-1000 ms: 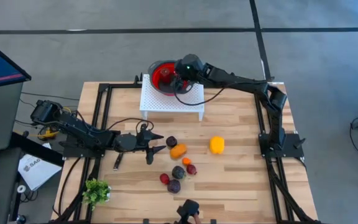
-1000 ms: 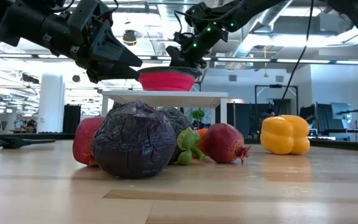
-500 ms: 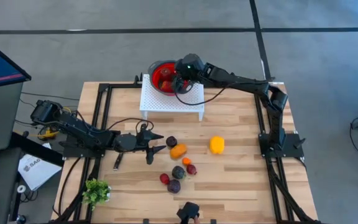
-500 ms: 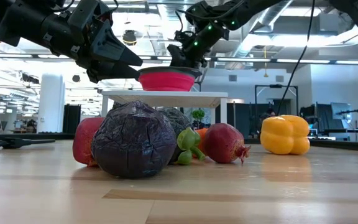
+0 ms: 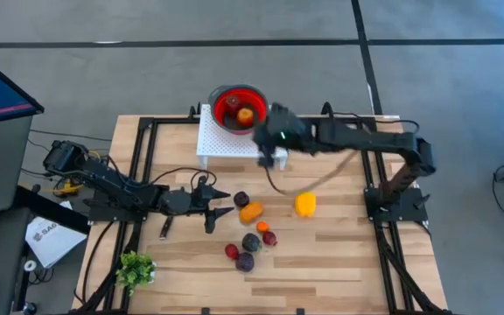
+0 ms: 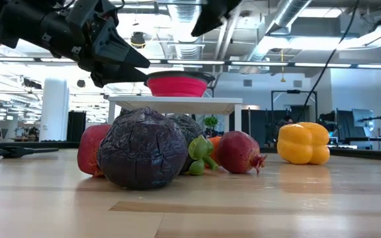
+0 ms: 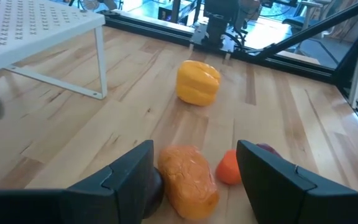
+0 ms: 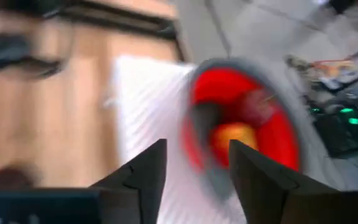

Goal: Pick & Place Fruit
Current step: Put the yellow bell pepper into the red strainer bowl on the shelf

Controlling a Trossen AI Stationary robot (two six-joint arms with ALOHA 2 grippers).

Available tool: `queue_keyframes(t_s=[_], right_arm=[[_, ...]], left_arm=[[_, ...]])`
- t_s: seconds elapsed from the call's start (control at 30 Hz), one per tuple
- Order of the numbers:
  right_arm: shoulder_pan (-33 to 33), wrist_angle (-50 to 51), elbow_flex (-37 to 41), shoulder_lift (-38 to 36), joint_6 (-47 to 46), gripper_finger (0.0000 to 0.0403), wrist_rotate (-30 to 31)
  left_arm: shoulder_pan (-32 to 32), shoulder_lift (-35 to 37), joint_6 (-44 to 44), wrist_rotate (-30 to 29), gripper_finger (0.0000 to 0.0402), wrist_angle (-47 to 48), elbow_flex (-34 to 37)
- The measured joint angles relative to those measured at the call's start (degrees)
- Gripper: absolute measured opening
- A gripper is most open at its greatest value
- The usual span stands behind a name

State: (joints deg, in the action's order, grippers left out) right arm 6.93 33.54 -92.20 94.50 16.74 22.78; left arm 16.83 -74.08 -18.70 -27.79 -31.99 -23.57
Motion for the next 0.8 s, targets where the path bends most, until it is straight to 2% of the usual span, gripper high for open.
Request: queue_keyframes(t_s=[0.2, 0.47, 0.63, 0.73, 0.8], right_arm=[[-7.86, 3.37, 15.17, -10.19, -6.98, 0.0119, 1.21], [-16.13, 3.56, 37.08, -22.34, -29.30, 0.0091, 1.36], [-19.45, 1.23, 43.95, -23.87, -34.77, 0.0092, 1.05], [-19.90, 0.44, 45.02, -22.74, -36.31, 0.0092, 0.77], [-19.46, 0.94, 44.96, -22.19, -40.67, 0.0094, 0.55]], left_arm=[[0.16, 0.00, 0.00, -0.02, 0.0222, -0.01, 0.00], [-0.21, -0.01, 0.26, -1.79, 0.0222, -0.17, 0.00], [-1.23, -0.01, 0.32, -2.19, 0.0222, -0.31, 0.00], [-1.55, -0.02, 0.37, -2.23, 0.0222, -0.31, 0.00], [-1.55, -0.02, 0.40, -2.24, 0.0222, -0.32, 0.00]])
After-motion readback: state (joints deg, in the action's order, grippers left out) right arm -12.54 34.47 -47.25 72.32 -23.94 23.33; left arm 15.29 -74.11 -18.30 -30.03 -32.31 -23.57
